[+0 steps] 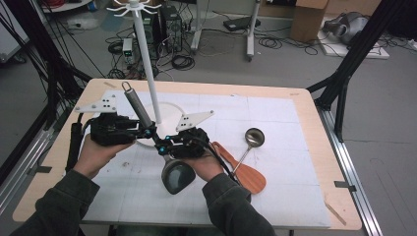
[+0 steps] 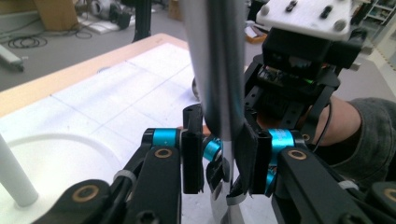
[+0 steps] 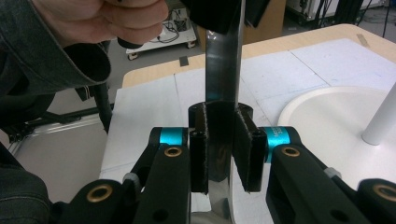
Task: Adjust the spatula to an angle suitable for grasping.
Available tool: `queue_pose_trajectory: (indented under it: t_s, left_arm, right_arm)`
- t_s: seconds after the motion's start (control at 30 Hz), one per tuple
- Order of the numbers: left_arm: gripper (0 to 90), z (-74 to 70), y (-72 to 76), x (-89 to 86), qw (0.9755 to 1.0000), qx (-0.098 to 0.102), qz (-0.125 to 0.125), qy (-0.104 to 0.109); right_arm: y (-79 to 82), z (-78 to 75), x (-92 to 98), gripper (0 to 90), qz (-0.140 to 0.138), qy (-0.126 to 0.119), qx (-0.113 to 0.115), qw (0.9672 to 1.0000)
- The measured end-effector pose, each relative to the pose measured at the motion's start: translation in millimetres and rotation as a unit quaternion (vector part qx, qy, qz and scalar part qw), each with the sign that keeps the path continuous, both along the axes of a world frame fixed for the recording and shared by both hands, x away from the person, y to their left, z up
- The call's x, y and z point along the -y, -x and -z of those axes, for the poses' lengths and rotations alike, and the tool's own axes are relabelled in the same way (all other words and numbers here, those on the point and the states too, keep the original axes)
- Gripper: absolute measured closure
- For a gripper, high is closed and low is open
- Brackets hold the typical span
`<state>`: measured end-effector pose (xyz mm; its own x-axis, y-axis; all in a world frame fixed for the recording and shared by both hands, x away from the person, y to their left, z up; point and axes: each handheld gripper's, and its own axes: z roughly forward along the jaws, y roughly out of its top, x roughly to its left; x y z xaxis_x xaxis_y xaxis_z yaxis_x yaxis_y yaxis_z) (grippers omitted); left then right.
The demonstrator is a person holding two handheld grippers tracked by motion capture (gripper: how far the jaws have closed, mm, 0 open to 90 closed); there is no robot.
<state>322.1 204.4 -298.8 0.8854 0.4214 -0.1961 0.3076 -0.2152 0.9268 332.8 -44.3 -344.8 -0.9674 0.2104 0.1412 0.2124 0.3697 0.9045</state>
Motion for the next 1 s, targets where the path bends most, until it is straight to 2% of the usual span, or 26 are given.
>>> queue_pose_trajectory:
  t_s: [0.2, 0.3, 0.37, 0.43, 0.6, 1.0]
  left_arm:
    - [77.4, 1.3, -0.1, 0.6, 1.0000, -0.003, 0.005, 0.005]
    - [82.6, 0.6, -1.3, -1.1, 0.9993, -0.015, 0.025, 0.023]
    - [86.3, -1.2, -0.5, -1.9, 0.9994, -0.007, 0.023, 0.027]
    - [86.8, -1.4, -1.3, -2.6, 0.9993, -0.008, 0.025, 0.027]
    - [86.9, -2.2, -1.6, -3.4, 0.9993, -0.005, 0.027, 0.027]
    - [86.9, -18.0, 1.8, 0.6, 0.9989, 0.028, 0.030, -0.021]
  right_arm:
    - [-0.2, 0.3, 0.4, 78.0, 0.000, -0.002, -0.005, 1.0000]
    - [-0.2, -1.3, 1.9, 77.7, -0.006, -0.006, 0.002, 1.0000]
    - [0.2, -3.5, 3.9, 75.0, -0.011, -0.015, 0.004, 0.9998]
    - [0.7, -5.3, 6.2, 74.1, -0.014, -0.011, 0.011, 0.9998]
    - [2.3, -5.2, 9.0, 66.8, -0.014, -0.009, 0.008, 0.9998]
    - [3.8, -7.2, 27.3, 50.3, 0.009, -0.005, 0.019, 0.9998]
